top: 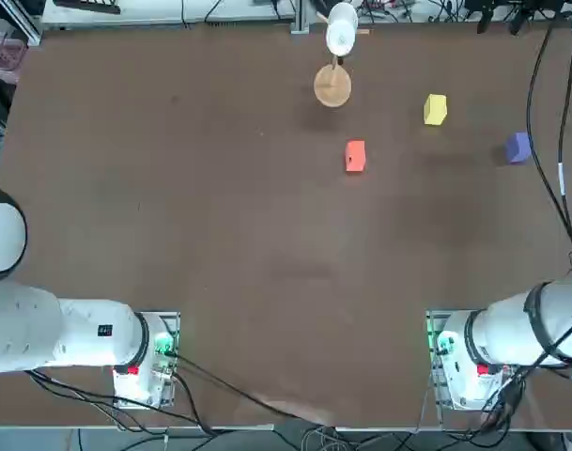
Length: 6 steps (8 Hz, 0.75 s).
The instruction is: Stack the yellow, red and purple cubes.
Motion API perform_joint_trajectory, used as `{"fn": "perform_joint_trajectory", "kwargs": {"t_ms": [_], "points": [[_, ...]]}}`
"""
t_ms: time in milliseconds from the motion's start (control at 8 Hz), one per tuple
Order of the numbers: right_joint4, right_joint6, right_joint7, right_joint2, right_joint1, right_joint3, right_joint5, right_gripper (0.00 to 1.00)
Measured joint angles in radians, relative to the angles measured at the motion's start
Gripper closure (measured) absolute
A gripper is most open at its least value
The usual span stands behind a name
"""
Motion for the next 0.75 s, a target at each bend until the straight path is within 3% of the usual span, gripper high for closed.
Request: {"fn": "perform_joint_trajectory", "kwargs": {"t_ms": [750], "points": [[-0.009, -0.001, -0.001, 0.025, 0.0, 0.0, 0.0, 0.0]]}}
